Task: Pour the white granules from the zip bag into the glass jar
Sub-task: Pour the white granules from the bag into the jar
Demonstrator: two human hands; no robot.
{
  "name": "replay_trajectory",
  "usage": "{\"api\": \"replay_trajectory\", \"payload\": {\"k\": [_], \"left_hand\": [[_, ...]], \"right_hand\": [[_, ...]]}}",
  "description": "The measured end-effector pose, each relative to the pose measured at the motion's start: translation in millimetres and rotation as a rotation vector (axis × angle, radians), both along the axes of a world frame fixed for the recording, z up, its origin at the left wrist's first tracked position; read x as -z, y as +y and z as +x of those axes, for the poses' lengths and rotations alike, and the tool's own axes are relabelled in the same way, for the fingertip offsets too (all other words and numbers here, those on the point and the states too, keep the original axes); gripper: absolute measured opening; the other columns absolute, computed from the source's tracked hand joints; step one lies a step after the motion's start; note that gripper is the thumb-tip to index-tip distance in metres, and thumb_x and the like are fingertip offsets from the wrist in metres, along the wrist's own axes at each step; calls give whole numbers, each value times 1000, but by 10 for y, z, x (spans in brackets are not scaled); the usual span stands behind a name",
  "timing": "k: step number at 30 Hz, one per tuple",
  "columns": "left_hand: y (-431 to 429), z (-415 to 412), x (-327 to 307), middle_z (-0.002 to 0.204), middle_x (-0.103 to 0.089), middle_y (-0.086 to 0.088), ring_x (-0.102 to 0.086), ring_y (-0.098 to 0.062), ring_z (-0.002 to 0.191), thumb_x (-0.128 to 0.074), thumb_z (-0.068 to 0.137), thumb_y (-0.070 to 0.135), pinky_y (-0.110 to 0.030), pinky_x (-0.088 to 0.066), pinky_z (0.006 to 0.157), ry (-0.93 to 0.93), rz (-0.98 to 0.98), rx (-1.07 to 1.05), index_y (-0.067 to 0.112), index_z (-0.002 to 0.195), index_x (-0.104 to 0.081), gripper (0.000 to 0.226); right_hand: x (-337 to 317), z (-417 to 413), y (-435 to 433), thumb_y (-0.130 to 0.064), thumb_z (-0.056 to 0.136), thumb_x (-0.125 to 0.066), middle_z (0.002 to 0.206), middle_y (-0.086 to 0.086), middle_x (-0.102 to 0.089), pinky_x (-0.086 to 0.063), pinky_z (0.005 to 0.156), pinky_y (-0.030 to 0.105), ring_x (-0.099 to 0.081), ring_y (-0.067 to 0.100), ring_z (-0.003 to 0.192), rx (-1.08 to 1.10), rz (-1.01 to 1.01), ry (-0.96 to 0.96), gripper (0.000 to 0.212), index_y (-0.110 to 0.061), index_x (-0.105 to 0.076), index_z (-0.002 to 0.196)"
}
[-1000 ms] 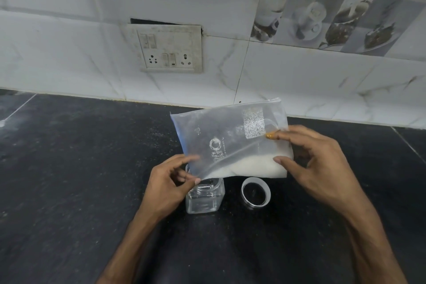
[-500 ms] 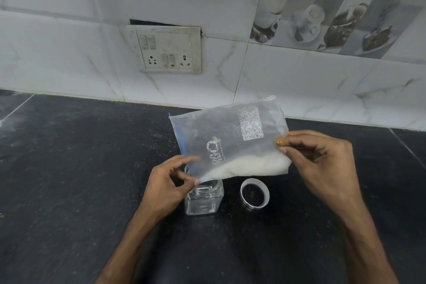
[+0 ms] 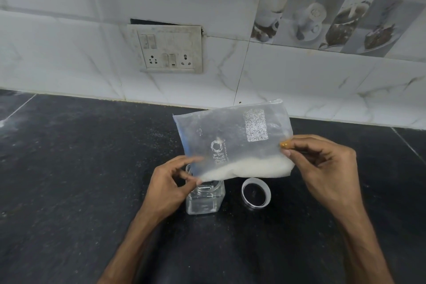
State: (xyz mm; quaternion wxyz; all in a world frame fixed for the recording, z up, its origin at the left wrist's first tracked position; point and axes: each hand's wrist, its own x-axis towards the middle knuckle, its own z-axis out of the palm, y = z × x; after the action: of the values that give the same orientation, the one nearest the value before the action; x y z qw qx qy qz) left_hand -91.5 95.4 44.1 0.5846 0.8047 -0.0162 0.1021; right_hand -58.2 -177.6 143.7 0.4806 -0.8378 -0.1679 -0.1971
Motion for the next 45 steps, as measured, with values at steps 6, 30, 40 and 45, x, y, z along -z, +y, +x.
{"api": "replay_trajectory", "payload": {"k": [6, 30, 40, 45], "left_hand": [[2, 8, 6, 116, -71, 5, -75, -5, 72, -82, 73, -6, -8, -53, 79, 3, 14, -7, 37, 111, -67, 59], [-1, 18, 67, 96, -76, 7, -75, -8, 71, -83, 73, -3, -5, -49, 76, -17, 37, -22, 43, 108, -68, 61], [-8, 9, 76, 97, -75, 5, -75, -3, 73, -83, 74, -4, -5, -48, 82, -20, 30, -19, 38, 111, -68, 58], [6, 18, 100, 111, -74, 6, -75, -7, 74, -83, 74, -3, -8, -51, 78, -21, 32, -16, 34, 113, -69, 55]], "right_hand": [[6, -25, 12, 5, 78, -76, 91, -6, -73, -55, 81, 13, -71, 5, 88, 8, 13, -5, 24, -16, -75, 91], [141, 12, 49, 5, 80, -76, 95, -8, -72, -54, 82, 14, -70, 3, 89, 41, 93, -58, 26, -17, -74, 94], [200, -3, 67, 6, 80, -76, 94, -4, -73, -55, 82, 16, -71, 5, 89, 73, 121, -81, 25, -14, -75, 95], [200, -6, 79, 6, 80, -76, 94, -2, -74, -56, 83, 18, -71, 6, 89, 83, 119, -103, 23, -11, -75, 96]]}}
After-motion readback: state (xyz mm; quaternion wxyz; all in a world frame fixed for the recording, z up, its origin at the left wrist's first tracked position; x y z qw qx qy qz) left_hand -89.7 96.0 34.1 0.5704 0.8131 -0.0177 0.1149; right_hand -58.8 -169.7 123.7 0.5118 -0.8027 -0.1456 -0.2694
